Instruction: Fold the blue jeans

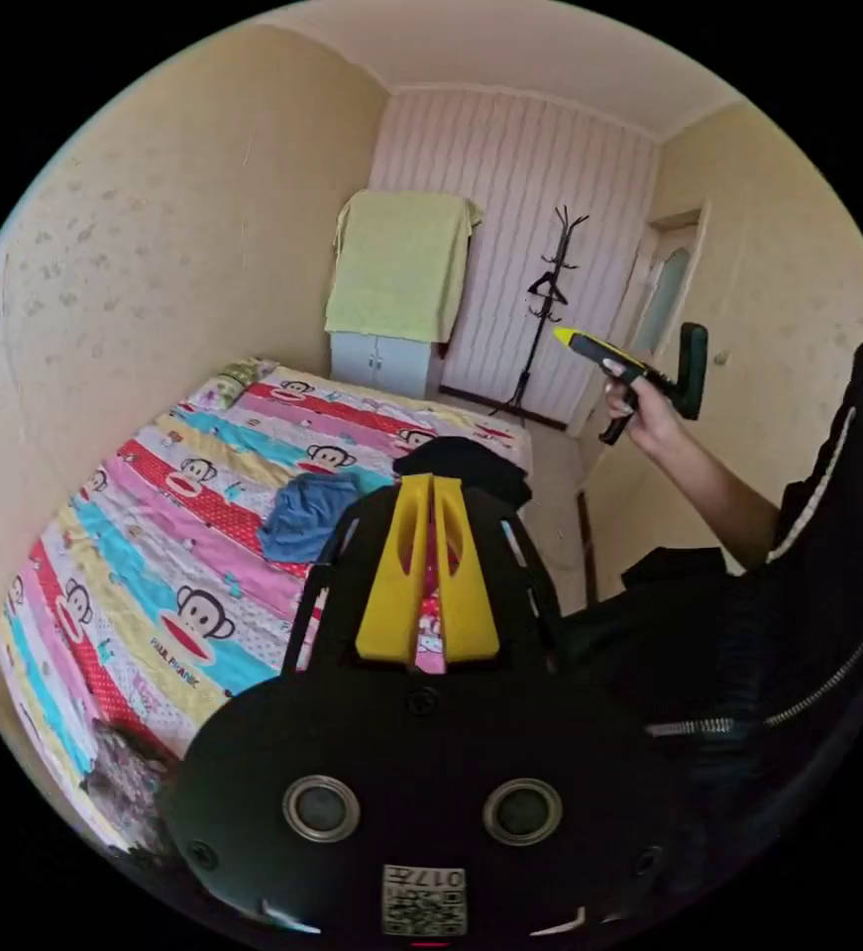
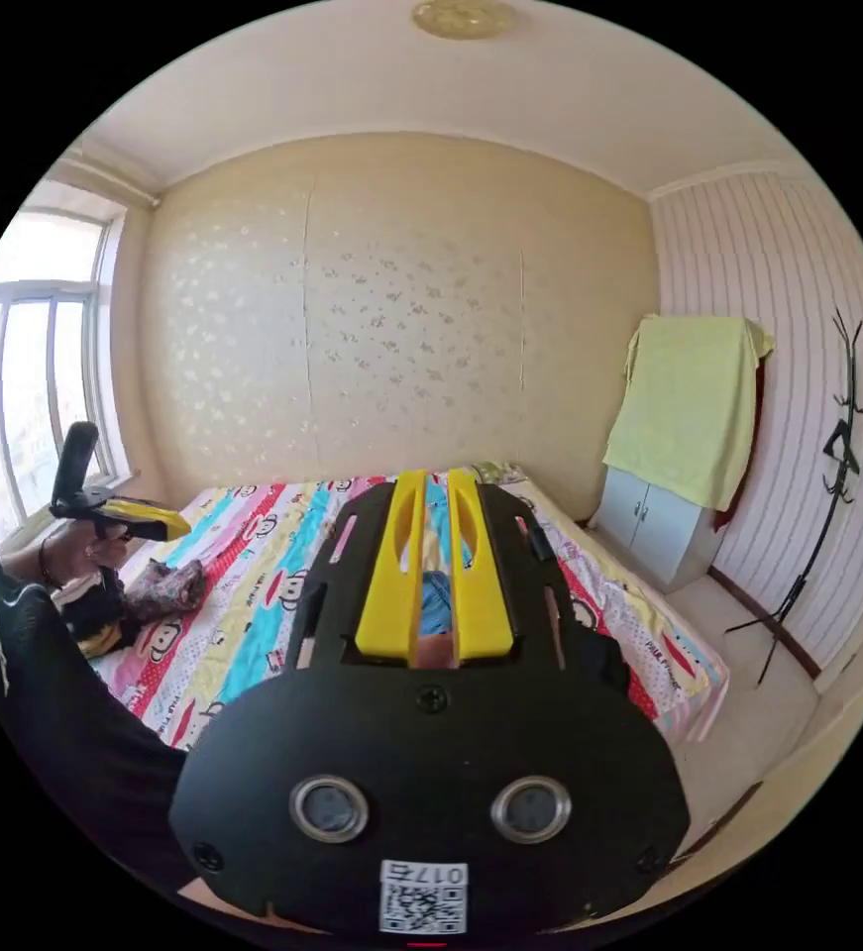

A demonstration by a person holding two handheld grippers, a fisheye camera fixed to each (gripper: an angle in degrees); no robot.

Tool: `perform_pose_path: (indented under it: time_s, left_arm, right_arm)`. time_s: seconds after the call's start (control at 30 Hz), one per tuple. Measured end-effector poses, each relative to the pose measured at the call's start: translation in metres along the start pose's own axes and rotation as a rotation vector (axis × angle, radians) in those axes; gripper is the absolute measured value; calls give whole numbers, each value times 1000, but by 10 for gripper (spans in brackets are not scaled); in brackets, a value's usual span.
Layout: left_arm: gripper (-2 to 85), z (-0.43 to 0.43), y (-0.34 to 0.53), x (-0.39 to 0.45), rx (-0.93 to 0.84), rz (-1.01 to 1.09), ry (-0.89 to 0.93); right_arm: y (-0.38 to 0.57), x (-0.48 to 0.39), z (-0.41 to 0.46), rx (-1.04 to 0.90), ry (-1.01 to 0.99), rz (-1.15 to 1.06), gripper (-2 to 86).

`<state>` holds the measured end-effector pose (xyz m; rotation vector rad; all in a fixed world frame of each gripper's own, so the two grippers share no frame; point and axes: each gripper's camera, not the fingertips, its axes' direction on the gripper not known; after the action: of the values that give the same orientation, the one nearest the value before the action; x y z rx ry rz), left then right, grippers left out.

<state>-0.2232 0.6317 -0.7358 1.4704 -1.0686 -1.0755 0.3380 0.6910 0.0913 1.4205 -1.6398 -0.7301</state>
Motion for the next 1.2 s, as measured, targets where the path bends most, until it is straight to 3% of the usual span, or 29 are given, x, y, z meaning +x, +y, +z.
perform_pose_path:
  time_s: [0.03, 0.1, 0.17, 0.27, 0.37, 0.47, 0.57, 0.67, 0.73, 1.0, 1.2]
  left_arm:
    - [6, 9, -5, 0, 27, 17, 9]
    - [23, 57, -5, -15, 161, 38, 200]
    - [48, 107, -9, -37, 74, -67, 292]
    - [76, 172, -17, -56, -77, -131, 152]
    - [96, 225, -28, -60, -155, -44, -36]
    - [103, 287, -39, -81, -263, -29, -12]
    - [100, 350, -27, -128, -242, -206, 191]
    - [97, 409, -7, -163, -340, -359, 121]
    - [99, 434, -2, -171, -370, -353, 40]
    - [118, 530, 16, -180, -530, -262, 47]
    - [127, 535, 37, -166, -515, -270, 5]
  right_arm:
    - [3, 19, 28, -45, -51, 42, 37]
    - [15, 44, 79, -157, -128, 109, 39]
    - [28, 60, 129, -257, -227, 148, 51]
    - [43, 69, 194, -366, -300, 140, 75]
    - [52, 75, 246, -429, -325, 121, 86]
    - [65, 86, 299, -510, -299, 145, 94]
    - [90, 103, 357, -589, -348, 270, 109]
    - [121, 117, 415, -647, -391, 425, 116]
    - [142, 130, 452, -679, -393, 551, 113]
    - [162, 156, 515, -730, -321, 717, 67]
    - [151, 154, 506, -624, -434, 796, 38]
